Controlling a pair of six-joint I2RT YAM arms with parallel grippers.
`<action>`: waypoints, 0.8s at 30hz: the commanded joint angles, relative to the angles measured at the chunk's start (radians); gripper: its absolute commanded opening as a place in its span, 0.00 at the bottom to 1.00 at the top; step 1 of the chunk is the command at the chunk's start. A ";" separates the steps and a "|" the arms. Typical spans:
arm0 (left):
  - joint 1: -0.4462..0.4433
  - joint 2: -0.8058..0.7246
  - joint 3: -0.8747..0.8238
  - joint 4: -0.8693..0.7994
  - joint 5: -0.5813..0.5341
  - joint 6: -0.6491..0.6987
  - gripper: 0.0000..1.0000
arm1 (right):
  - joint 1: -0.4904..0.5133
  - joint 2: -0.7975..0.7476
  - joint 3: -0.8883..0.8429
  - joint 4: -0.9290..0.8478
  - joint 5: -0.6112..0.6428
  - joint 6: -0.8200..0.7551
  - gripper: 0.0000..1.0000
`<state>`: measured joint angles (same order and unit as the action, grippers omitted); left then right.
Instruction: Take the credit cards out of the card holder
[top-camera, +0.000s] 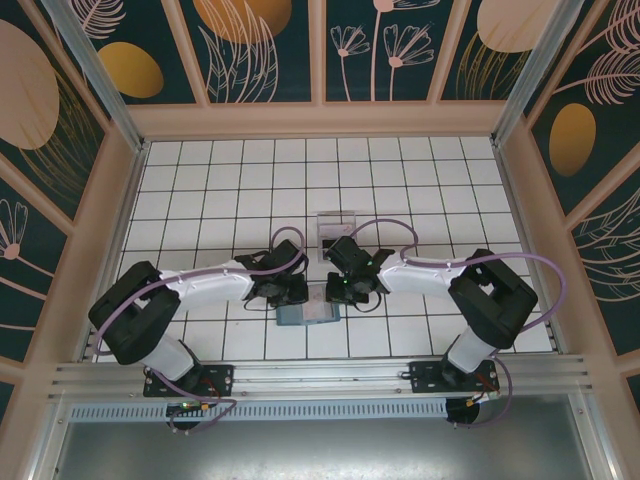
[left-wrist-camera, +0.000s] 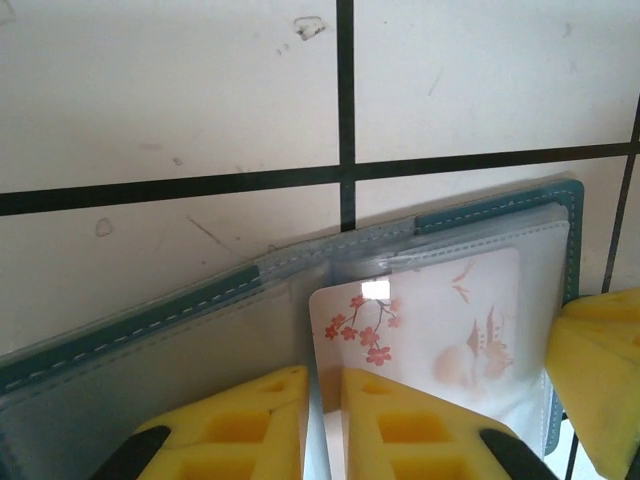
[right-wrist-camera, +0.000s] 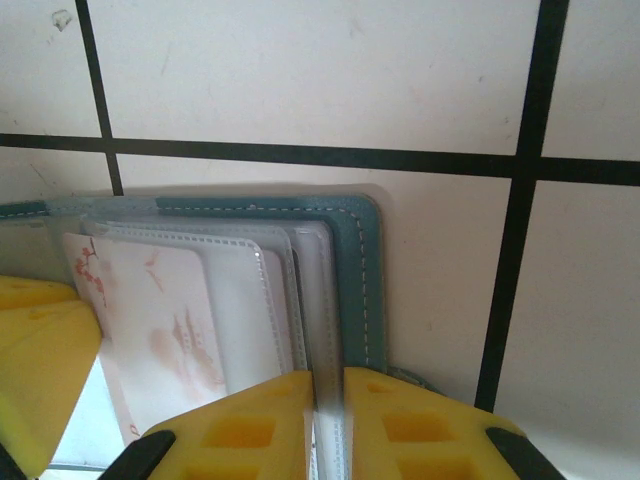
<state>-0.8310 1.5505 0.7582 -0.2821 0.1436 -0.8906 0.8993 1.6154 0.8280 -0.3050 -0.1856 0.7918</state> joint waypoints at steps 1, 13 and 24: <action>-0.001 -0.038 -0.004 -0.060 -0.036 0.014 0.19 | 0.007 0.009 -0.026 -0.017 0.000 0.005 0.17; 0.002 -0.123 -0.071 0.086 0.050 -0.074 0.26 | 0.008 -0.030 0.020 -0.071 0.020 -0.001 0.27; 0.020 -0.162 -0.168 0.203 0.087 -0.118 0.30 | 0.016 -0.013 0.048 -0.085 0.015 -0.003 0.43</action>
<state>-0.8192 1.4071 0.6136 -0.1410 0.2028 -0.9821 0.9058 1.6066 0.8528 -0.3496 -0.1844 0.7910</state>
